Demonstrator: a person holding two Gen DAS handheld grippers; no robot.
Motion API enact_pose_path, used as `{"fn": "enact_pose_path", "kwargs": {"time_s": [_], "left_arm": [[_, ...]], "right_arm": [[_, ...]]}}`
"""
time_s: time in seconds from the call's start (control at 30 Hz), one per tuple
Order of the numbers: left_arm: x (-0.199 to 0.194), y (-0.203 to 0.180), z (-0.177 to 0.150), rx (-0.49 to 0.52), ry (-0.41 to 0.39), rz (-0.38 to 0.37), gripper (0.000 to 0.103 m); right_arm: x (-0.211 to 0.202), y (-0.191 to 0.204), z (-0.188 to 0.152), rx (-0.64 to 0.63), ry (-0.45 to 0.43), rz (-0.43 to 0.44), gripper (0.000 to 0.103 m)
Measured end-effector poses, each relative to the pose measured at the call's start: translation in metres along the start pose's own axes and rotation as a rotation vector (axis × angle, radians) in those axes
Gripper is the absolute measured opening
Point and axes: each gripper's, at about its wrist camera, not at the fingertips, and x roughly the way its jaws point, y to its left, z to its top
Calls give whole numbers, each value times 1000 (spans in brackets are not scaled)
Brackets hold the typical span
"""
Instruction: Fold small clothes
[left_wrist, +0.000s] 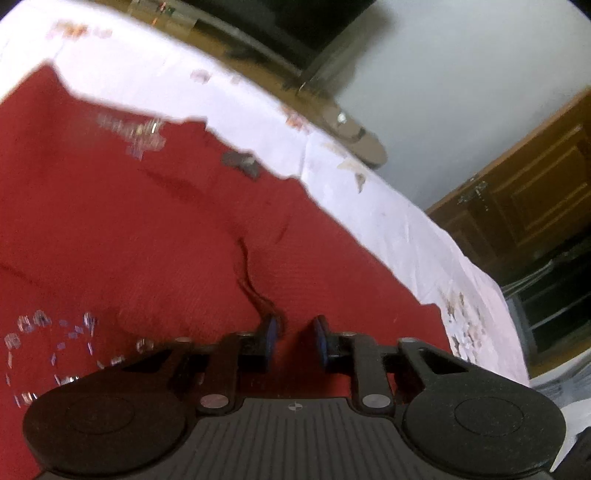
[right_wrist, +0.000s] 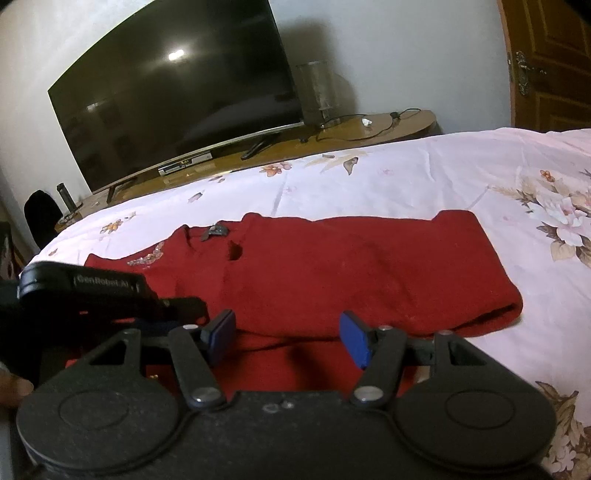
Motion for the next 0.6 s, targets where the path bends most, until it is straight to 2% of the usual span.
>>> {"fn": "enact_pose_path", "kwargs": {"time_s": [0.2,0.27,0.4,0.47,0.5,0.53,0.6], "left_arm": [[-21,-3,17,48,-88,2,1],[-20,2,22,30,-38,-14,1],[-23,19,17,-52,13,-10,2],[-16,28,14,-103,73,12,32],[-16,32,13,-137,86,7,75],[-19,33,10,-158,61,-8,94],[-34,30,7,-159,-24,-26,102]], "right_arm": [[-1,-6,4,1,-20,-22,62],[0,-8,5,-1,-24,-33,62],[2,-10,7,2,-21,-39,62],[3,-9,6,-5,-14,-40,62],[4,-9,5,-5,-9,-37,62],[5,-9,5,-7,-7,-37,63],[7,-7,4,-16,-4,-43,63]]}}
